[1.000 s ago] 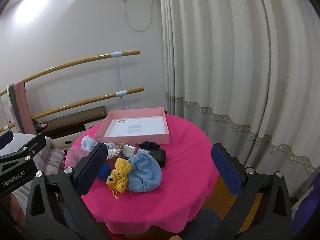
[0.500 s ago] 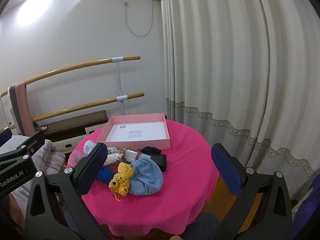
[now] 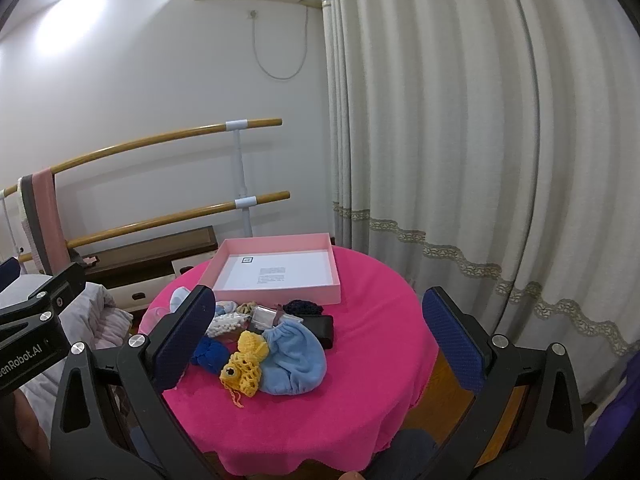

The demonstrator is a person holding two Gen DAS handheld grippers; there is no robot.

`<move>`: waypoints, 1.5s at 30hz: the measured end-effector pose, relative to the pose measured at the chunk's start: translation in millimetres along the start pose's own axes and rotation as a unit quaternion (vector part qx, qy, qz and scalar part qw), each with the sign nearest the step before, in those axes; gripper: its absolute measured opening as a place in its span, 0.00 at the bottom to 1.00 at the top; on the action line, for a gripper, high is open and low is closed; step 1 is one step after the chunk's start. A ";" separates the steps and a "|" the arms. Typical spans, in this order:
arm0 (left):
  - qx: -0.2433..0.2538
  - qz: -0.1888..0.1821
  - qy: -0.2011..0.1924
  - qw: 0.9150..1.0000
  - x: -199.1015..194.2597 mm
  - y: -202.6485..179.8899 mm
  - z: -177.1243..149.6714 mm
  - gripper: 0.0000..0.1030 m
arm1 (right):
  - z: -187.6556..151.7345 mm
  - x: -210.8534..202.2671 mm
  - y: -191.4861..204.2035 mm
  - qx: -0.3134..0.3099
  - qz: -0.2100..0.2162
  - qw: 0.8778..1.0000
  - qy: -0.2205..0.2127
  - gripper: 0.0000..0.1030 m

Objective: Organize soft objects

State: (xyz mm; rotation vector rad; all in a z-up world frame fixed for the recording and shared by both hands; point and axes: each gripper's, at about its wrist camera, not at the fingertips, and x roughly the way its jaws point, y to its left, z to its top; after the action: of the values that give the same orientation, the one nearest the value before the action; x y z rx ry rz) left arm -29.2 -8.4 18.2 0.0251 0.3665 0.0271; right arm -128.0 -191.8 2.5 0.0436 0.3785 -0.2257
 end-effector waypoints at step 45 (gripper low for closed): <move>0.005 0.016 0.183 0.983 183.2 14.1 -69.7 1.00 | -79.4 139.8 38.9 -0.048 0.064 0.981 0.176 1.00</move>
State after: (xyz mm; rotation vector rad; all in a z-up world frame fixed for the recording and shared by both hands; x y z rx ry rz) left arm 116.5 12.8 -112.0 0.0351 0.7334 0.0614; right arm -21.4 -176.6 -123.0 0.0135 0.7367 -0.0713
